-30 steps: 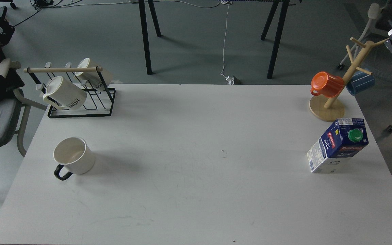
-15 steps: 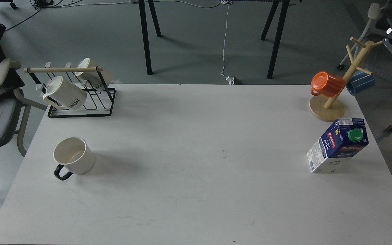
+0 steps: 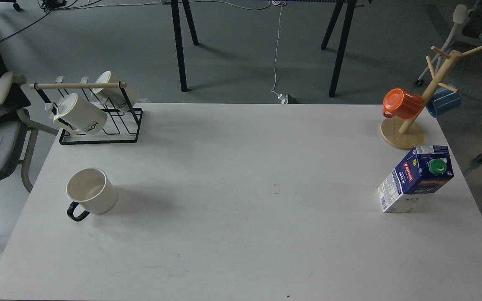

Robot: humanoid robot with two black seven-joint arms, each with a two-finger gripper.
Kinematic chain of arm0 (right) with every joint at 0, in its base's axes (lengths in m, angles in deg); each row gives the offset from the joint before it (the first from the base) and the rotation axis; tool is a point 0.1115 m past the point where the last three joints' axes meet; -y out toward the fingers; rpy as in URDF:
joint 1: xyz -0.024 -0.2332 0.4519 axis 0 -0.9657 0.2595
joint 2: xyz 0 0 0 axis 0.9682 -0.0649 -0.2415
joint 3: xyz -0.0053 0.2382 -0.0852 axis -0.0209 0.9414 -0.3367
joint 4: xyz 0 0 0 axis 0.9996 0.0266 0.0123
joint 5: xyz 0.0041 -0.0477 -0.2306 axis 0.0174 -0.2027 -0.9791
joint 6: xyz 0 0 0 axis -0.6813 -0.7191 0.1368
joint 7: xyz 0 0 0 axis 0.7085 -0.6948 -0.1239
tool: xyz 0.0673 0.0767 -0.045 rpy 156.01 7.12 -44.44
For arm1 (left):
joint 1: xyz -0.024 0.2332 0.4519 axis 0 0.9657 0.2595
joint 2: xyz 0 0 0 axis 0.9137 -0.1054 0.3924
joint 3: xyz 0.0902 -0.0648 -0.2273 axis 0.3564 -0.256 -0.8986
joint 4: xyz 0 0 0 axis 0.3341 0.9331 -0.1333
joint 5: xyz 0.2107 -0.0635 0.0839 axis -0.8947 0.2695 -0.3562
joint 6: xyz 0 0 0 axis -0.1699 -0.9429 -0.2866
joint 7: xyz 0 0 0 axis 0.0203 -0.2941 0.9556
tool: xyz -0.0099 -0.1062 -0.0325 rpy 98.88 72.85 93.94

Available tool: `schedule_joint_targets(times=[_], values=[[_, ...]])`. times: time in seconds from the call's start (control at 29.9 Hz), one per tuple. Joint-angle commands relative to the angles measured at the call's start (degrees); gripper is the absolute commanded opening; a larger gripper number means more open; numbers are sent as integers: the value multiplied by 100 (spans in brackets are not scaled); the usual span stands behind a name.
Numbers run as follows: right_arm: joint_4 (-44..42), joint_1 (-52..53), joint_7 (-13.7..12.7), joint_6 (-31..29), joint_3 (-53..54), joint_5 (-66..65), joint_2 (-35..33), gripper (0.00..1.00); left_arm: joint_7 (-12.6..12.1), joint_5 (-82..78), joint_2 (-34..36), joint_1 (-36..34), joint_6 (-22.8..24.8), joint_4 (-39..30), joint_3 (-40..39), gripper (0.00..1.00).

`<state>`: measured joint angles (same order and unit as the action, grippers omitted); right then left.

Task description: Place cup and milk with both arms

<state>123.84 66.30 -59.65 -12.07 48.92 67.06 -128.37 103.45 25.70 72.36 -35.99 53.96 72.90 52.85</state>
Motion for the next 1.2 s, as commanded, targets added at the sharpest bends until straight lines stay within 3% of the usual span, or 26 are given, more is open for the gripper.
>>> schedule_joint_targets(times=[0.0,0.17,0.37,0.4,0.5,0.64,0.9,1.17], values=[[5,-14,4,0,-1,0,1,99,-1,-866,47,-138,0,-146,4,100],[5,-5,4,0,52,0,1,99,-1,-2141,56,-182,0,-673,-4,100],[5,-14,-5,0,114,0,9,99,43,-3010,30,-182,0,-726,83,100],[5,-14,4,0,114,0,10,99,139,-3422,3,-208,0,-735,66,100],[5,-14,4,0,114,0,10,99,989,-4355,12,-226,0,-753,92,100],[-4,-23,4,0,114,0,1,99,989,-5673,143,-200,0,-1602,92,100],[-4,-67,-5,0,114,-9,-8,99,989,-7502,1189,353,0,-3871,531,100],[5,-67,4,0,114,-9,36,99,989,-9050,1418,916,0,-4066,1059,100]])
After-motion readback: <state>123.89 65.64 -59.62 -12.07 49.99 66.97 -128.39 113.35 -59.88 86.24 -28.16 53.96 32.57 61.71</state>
